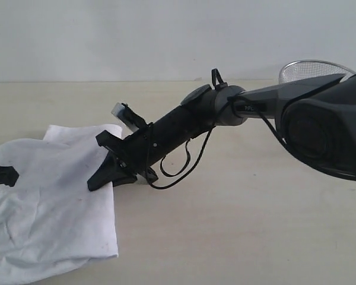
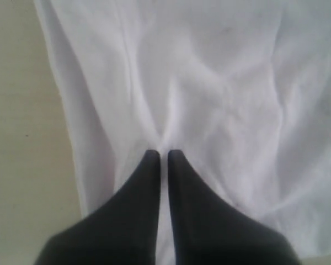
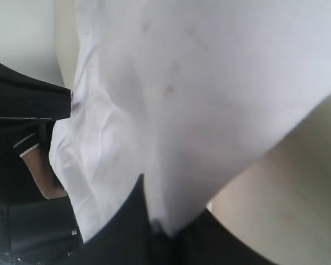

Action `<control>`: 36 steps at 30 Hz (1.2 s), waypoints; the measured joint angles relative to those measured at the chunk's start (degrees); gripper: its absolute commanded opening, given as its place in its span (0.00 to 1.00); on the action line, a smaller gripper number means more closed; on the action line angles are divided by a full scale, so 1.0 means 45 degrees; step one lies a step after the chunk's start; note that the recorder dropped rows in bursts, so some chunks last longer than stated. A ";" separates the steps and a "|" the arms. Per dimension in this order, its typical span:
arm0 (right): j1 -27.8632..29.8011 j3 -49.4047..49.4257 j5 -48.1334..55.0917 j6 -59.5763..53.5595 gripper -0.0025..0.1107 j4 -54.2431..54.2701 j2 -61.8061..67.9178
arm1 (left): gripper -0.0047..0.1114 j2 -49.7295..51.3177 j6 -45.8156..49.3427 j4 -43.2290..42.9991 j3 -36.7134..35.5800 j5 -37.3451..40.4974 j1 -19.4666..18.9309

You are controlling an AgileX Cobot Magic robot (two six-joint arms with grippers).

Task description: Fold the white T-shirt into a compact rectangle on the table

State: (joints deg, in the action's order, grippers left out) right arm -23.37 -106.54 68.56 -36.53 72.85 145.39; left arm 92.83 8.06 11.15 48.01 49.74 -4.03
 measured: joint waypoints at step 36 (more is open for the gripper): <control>0.0000 -0.1029 -0.4252 -0.0678 0.60 0.5121 0.0263 | 0.08 0.0000 0.1680 0.2784 0.2646 0.0643 0.0000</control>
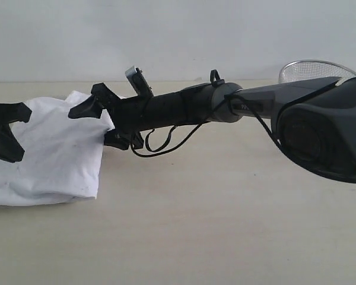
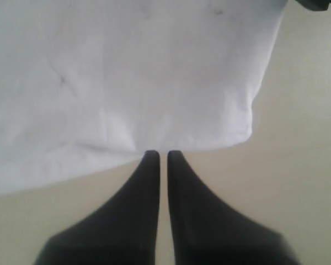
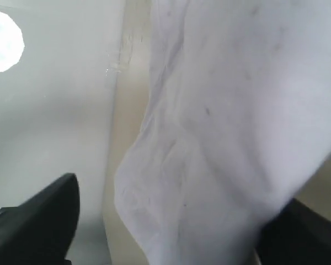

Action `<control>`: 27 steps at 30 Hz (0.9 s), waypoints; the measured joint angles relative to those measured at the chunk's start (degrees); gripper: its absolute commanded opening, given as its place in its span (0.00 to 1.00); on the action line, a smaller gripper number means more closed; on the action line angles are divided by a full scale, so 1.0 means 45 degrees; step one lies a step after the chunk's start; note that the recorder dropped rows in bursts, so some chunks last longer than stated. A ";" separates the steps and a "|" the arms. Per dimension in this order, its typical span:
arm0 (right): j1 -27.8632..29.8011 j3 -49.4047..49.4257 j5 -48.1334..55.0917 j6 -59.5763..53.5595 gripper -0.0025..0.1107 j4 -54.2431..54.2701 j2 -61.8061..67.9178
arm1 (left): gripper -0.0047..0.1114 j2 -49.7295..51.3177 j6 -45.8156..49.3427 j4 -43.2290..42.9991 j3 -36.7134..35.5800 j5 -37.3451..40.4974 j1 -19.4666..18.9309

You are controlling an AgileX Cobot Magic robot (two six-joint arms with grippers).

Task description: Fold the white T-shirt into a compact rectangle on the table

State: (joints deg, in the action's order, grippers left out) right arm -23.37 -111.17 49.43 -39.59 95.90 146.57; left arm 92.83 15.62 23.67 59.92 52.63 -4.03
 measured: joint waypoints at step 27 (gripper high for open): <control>0.0000 -0.0028 -0.0210 0.5672 0.58 -0.9648 -0.1714 | 0.08 0.1300 0.1103 0.0832 0.1140 -0.0105 0.0000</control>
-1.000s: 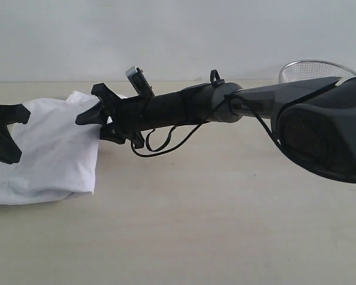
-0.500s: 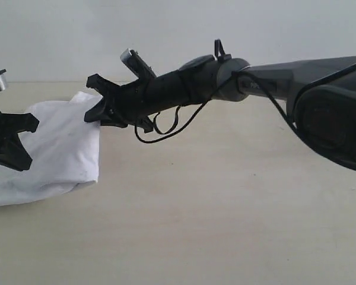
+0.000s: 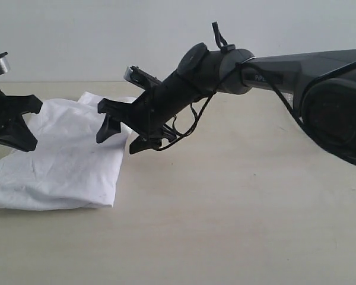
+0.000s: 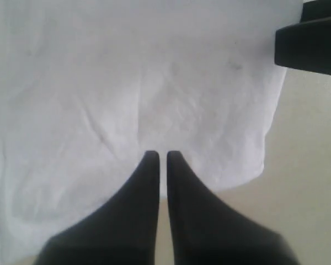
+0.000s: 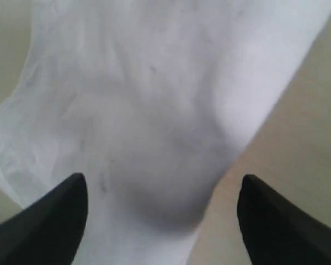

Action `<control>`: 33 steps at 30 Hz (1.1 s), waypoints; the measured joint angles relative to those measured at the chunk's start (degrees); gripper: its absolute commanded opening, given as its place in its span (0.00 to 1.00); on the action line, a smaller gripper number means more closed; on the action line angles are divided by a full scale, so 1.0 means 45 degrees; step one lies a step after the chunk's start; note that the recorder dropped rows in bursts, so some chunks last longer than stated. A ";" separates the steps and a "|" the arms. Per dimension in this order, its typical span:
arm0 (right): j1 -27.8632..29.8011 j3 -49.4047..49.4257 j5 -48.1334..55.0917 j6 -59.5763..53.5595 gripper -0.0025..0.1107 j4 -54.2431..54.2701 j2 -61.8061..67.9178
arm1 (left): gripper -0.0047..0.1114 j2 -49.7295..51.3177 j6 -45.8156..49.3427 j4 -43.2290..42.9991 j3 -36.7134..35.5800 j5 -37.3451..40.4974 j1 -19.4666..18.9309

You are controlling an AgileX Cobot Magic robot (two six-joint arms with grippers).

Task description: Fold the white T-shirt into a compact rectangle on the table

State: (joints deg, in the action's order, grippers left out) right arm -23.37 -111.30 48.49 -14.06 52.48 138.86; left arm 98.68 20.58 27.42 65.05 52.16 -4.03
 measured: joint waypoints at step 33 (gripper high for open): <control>0.0000 0.3022 0.0391 0.3228 0.33 -0.5571 -0.3428 | 0.08 0.5910 0.1371 0.0824 0.5222 0.0628 0.0758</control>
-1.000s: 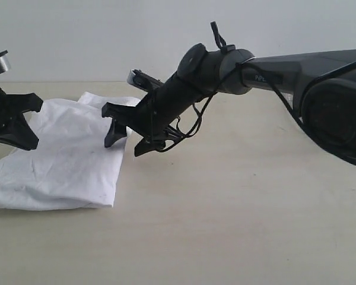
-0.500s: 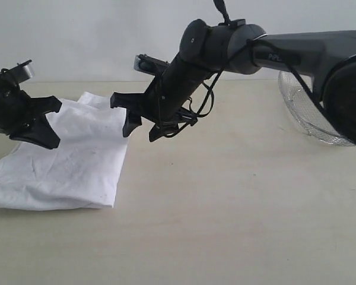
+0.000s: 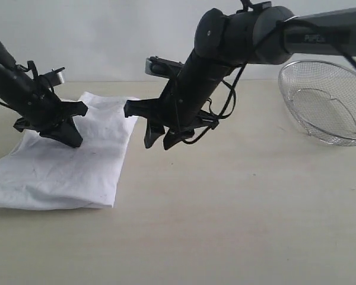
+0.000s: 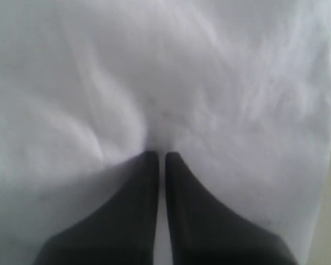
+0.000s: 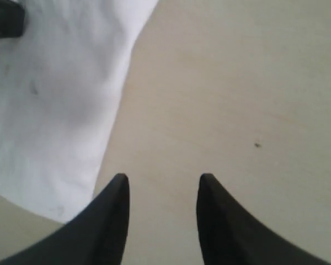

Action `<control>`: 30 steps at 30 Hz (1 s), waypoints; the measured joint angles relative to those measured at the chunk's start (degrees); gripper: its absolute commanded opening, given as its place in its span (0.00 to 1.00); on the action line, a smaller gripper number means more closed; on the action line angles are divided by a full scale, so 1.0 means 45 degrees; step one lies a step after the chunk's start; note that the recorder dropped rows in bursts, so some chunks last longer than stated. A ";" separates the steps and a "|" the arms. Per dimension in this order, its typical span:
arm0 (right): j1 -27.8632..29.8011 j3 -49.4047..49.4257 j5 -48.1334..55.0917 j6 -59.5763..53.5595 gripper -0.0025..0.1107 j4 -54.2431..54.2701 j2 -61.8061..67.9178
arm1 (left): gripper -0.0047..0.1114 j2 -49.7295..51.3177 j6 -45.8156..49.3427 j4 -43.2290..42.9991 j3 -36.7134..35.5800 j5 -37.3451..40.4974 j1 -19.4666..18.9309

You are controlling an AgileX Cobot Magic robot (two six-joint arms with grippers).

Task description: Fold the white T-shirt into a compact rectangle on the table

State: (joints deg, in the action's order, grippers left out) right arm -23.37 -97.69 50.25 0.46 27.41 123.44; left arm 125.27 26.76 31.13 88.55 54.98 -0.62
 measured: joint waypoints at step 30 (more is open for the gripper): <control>0.0000 0.5573 -0.1860 -0.0197 0.33 -0.1463 -0.5731 | 0.08 0.2449 -0.1700 -0.1503 0.3707 0.0571 -0.0058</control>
State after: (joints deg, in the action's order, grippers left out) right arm -23.37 -72.62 41.88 -0.42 20.83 97.65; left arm 136.29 19.10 24.36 105.23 57.56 -0.89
